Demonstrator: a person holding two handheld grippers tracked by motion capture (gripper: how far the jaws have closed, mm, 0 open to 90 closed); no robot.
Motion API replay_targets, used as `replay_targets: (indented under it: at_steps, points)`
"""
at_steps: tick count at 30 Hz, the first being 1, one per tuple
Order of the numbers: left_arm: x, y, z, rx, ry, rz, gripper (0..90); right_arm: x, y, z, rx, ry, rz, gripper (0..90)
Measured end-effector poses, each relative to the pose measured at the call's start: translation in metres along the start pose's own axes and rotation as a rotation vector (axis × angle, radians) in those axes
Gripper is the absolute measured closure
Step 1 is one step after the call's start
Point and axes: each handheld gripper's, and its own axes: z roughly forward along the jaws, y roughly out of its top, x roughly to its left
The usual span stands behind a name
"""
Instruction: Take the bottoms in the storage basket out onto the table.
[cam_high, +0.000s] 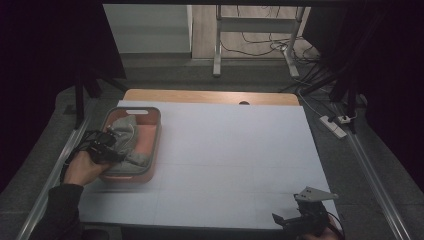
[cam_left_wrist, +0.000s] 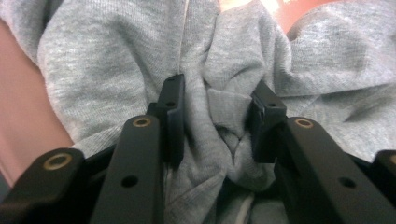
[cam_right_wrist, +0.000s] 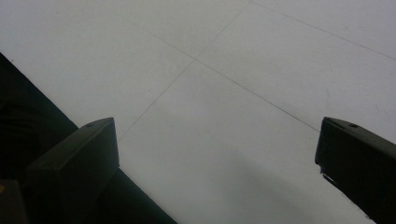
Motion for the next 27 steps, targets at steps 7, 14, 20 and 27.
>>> replay_targets:
  at_steps: [7,14,20,27]
  points:
    - [0.004,0.000,-0.005,-0.016,-0.037,-0.024,66.3,0.001,0.001,0.001,0.009,-0.004,-0.003,0.0]
    - [0.008,0.001,-0.019,-0.083,-0.098,-0.039,66.8,0.001,0.001,0.002,0.017,-0.005,-0.009,0.0]
    - [0.005,0.005,-0.037,-0.146,-0.119,-0.041,67.1,0.002,0.001,0.002,0.019,-0.004,-0.010,0.0]
    - [0.005,0.012,-0.057,-0.204,-0.160,-0.040,67.9,0.002,0.001,0.002,0.022,-0.003,-0.012,0.0]
